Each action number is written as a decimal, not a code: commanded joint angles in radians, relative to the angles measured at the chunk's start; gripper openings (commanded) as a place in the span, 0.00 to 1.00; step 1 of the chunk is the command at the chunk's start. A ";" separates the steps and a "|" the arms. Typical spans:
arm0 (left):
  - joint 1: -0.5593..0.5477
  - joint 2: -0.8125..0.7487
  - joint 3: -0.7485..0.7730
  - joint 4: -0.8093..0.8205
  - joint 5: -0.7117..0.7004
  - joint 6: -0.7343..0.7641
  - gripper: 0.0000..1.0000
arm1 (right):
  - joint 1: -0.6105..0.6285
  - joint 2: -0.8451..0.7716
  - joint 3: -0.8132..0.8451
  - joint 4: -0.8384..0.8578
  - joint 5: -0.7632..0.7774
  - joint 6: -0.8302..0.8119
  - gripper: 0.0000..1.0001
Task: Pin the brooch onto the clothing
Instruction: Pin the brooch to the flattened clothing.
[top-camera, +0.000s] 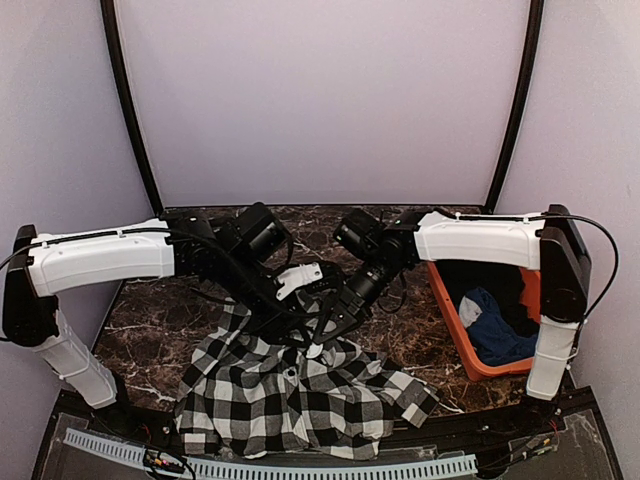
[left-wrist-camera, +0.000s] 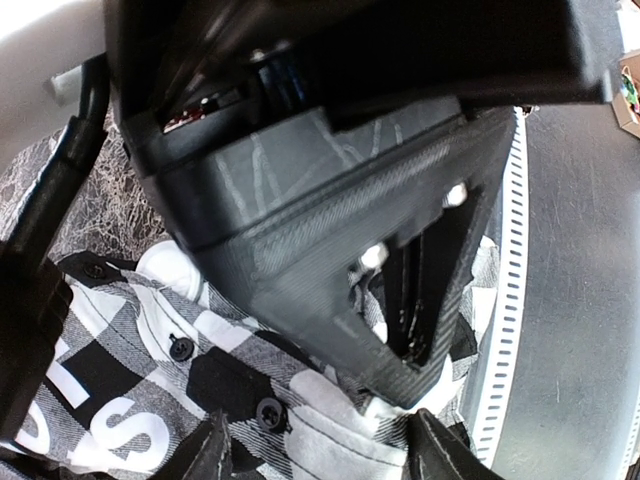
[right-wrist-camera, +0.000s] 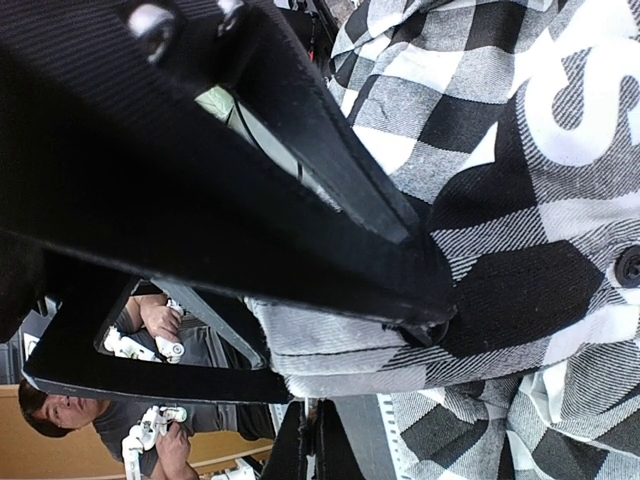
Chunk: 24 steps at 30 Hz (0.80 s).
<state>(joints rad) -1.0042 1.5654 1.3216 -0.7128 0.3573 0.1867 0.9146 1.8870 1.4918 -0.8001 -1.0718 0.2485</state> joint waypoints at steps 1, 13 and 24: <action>-0.020 0.052 -0.012 -0.076 -0.033 0.006 0.60 | 0.000 -0.059 0.027 0.105 -0.103 0.025 0.00; -0.038 0.064 0.002 -0.101 -0.068 0.013 0.60 | -0.010 -0.084 0.008 0.199 -0.180 0.114 0.00; -0.056 0.091 0.044 -0.158 -0.138 0.031 0.55 | -0.010 -0.073 0.016 0.114 -0.100 0.051 0.00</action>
<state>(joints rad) -1.0439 1.5978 1.3788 -0.7624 0.2718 0.2028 0.9001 1.8866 1.4700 -0.7593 -1.0969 0.3412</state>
